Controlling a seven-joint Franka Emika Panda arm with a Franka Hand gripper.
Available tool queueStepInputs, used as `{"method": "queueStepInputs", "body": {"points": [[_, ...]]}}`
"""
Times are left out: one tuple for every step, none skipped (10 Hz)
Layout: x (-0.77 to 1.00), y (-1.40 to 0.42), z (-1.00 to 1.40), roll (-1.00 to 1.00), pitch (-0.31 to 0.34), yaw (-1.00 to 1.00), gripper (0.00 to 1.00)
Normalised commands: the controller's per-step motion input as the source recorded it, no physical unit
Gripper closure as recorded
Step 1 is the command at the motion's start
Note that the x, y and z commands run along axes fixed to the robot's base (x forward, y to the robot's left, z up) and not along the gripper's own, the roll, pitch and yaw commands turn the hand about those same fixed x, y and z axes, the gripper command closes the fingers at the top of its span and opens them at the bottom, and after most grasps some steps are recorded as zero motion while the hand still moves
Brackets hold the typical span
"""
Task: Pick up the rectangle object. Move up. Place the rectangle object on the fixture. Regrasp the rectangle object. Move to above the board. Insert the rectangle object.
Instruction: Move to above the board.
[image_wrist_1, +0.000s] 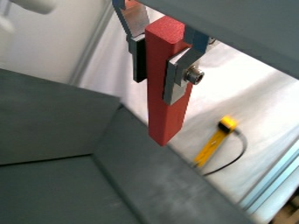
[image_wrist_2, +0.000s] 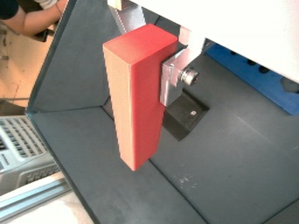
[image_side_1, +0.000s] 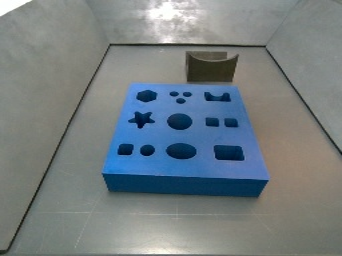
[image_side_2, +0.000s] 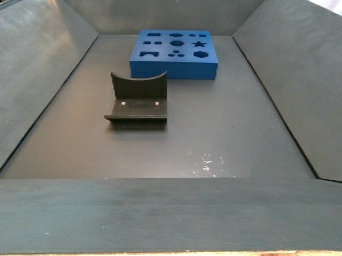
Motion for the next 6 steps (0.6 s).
{"method": "queueStepInputs", "body": {"points": [[-0.25,-1.0,-0.16,-1.0,-0.023,-0.12,1.0],[-0.26,-1.0,-0.15,-1.0,-0.026,-0.11,1.0],[-0.29,-1.0,-0.15,-1.0,-0.02,-0.12,1.0],[-0.31,-1.0,-0.15,-1.0,-0.022,-0.12,1.0],[-0.31,-0.91,-0.13,-1.0,-0.02,-0.12,1.0],[-0.23,-0.6,-0.09,-1.0,-0.019,-0.12,1.0]]}}
